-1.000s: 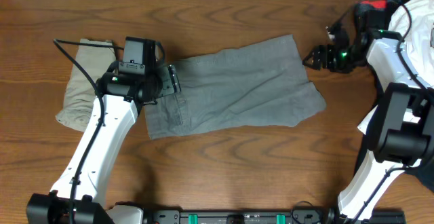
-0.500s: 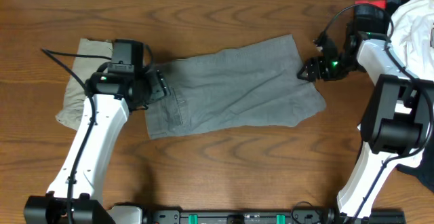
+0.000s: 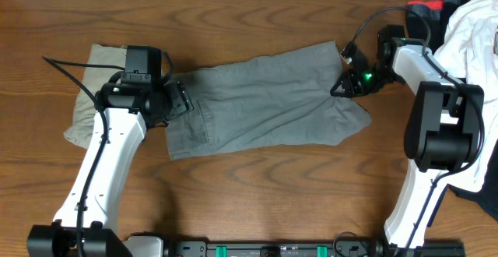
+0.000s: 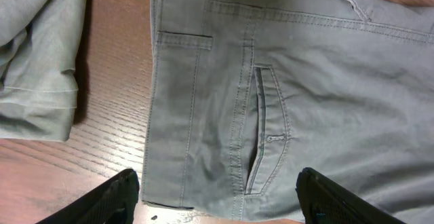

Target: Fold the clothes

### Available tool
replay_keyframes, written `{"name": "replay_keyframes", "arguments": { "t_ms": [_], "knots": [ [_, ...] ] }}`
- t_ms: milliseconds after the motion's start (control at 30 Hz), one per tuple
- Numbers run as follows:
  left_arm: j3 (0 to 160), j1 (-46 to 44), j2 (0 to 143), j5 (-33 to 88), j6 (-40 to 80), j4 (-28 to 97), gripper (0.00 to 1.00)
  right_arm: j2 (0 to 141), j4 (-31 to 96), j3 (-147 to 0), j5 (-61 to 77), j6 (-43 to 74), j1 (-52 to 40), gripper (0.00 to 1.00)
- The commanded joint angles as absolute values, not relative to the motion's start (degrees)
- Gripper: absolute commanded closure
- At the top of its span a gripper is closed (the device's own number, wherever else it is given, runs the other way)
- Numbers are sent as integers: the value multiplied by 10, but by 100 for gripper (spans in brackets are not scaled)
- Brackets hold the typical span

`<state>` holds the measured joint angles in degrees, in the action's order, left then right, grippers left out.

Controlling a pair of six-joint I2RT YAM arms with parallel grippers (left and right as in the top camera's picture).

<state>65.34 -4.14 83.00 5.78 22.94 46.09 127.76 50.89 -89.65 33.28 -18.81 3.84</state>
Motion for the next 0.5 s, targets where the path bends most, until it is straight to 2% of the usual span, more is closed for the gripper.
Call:
{"name": "replay_keyframes", "arguments": {
  "t_ms": [0,167,267,400,433,467],
  "knots": [
    [651,-39,831,53,237,460,24,1280,506,-891,285,-176,41,83],
    [651,-39,831,53,237,458,24,1265,501,-891,289,-176,40,90],
    [651,-39,831,53,237,458,24,1264,503,-891,289,-176,40,90],
    [651,-39,831,53,237,458,24,1264,510,-891,282,-176,40,43],
    [651,-39,831,53,237,458,24,1264,510,-891,266,-170,40,36],
    [651,-39,831,53,237,458,24,1264,510,-891,243,-152,41,34]
  ]
}}
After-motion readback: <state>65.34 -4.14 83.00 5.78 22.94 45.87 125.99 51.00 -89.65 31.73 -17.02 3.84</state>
